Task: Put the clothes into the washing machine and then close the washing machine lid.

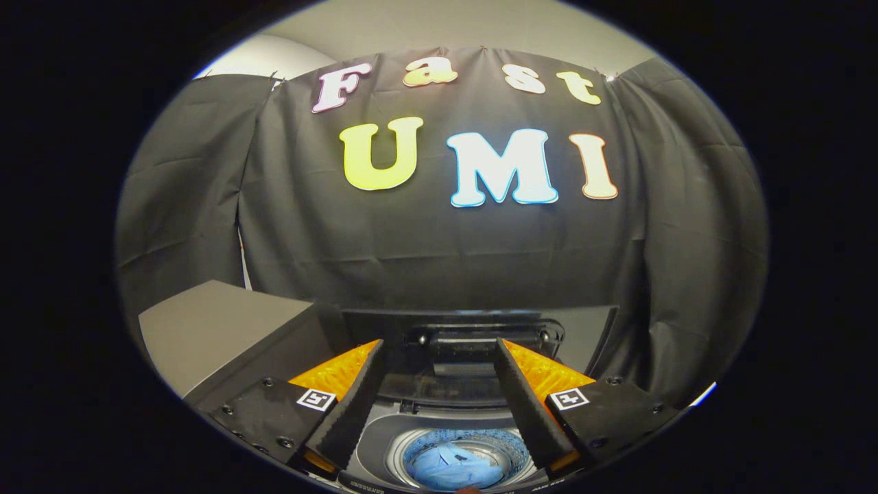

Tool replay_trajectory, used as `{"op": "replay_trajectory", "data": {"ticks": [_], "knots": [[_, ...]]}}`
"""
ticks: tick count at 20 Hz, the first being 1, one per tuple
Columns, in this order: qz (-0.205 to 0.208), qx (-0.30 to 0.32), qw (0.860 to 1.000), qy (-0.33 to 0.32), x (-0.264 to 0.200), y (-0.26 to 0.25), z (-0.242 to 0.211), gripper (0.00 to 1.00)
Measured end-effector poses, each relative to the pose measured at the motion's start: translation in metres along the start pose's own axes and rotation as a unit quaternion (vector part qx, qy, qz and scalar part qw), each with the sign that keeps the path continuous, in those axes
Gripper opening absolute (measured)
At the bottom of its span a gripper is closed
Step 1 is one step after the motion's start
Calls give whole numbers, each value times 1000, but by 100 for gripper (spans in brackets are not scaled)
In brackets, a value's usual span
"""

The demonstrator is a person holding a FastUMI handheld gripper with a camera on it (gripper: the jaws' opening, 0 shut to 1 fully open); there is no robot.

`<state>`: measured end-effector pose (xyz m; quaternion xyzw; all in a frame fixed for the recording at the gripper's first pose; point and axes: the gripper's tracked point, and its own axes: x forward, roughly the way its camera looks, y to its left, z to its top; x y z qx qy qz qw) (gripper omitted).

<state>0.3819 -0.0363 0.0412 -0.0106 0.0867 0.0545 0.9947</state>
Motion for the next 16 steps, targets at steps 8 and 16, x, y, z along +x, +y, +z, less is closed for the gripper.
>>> {"op": "replay_trajectory", "data": {"ticks": [8,16], "knots": [[-12,-4,1000,-24,60,-9,53,97],[-30,-5,999,-18,127,-21,61,97]]}}
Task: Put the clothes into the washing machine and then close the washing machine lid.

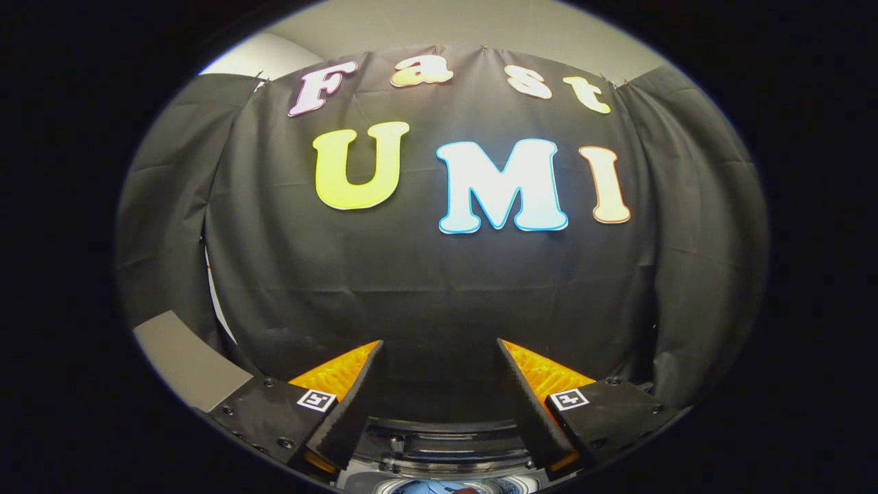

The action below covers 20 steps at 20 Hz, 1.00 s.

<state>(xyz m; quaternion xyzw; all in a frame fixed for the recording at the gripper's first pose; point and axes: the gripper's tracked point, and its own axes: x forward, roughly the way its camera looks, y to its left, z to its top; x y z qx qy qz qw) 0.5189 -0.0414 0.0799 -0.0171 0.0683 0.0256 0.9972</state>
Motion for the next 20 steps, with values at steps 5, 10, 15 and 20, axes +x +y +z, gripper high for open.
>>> {"op": "replay_trajectory", "data": {"ticks": [5,10,15,20], "knots": [[-17,17,999,30,25,-13,-17,97],[-22,24,997,76,32,-15,-51,97],[-19,8,998,67,23,-14,-63,97],[-16,9,998,59,3,-15,-63,97]]}}
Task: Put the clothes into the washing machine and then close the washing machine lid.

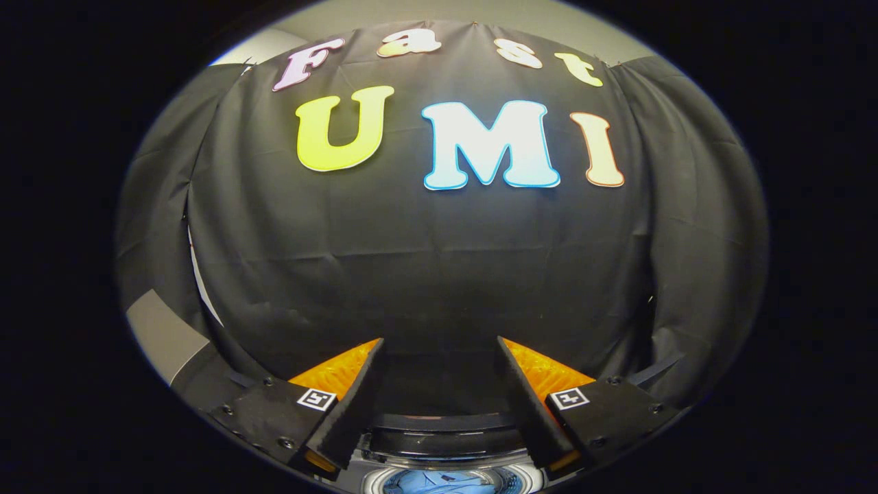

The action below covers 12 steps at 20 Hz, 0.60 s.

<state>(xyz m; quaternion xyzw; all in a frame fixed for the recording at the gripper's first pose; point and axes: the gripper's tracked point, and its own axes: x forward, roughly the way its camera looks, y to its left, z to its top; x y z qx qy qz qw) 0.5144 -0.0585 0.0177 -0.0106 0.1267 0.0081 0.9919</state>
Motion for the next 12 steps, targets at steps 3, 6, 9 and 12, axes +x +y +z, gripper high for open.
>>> {"op": "replay_trajectory", "data": {"ticks": [3,6,9,12], "knots": [[1,-4,1000,-3,-16,0,-5,97],[1,-6,1000,-11,-31,0,-10,97],[1,-7,1000,-11,-45,0,-18,97],[-1,-7,1000,-10,-60,0,-26,97]]}}
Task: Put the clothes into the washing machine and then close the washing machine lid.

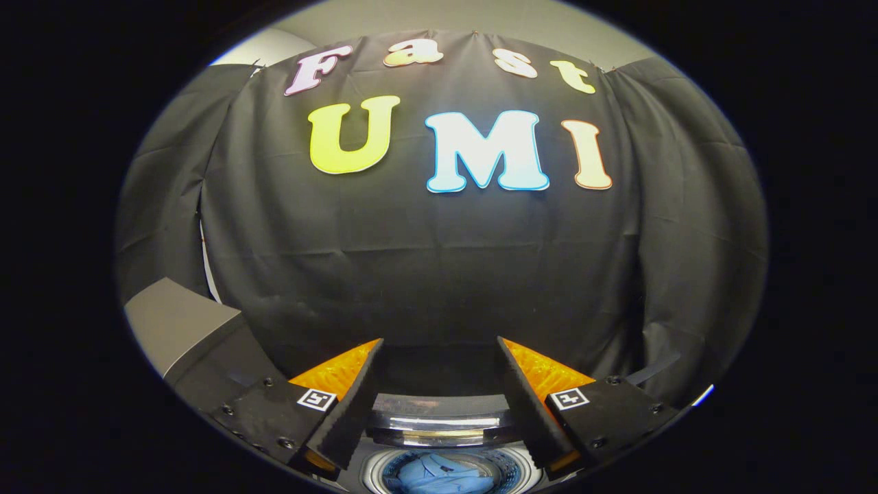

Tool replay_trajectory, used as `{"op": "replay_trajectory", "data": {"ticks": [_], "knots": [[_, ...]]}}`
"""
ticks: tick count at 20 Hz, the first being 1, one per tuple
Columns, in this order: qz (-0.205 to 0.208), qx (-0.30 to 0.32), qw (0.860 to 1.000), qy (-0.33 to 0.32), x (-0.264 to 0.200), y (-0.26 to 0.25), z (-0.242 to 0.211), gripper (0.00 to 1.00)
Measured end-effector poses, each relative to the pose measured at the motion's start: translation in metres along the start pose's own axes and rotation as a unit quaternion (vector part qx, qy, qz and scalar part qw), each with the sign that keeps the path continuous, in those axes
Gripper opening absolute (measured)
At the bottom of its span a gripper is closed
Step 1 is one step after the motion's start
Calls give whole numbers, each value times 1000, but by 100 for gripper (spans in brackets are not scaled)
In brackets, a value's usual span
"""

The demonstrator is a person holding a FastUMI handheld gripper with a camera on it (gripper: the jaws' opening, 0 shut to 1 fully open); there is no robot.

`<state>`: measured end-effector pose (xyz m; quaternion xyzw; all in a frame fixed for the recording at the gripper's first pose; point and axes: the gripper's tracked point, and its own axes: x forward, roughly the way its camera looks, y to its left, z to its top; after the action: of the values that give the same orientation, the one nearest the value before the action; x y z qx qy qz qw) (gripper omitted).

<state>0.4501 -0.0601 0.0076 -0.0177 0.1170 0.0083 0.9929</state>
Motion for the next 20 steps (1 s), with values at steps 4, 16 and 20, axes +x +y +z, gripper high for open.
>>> {"op": "replay_trajectory", "data": {"ticks": [4,16,20], "knots": [[-2,-1,1000,-2,-20,1,-13,97],[6,-4,998,66,-83,8,-89,97],[9,8,997,70,-103,14,-100,97]]}}
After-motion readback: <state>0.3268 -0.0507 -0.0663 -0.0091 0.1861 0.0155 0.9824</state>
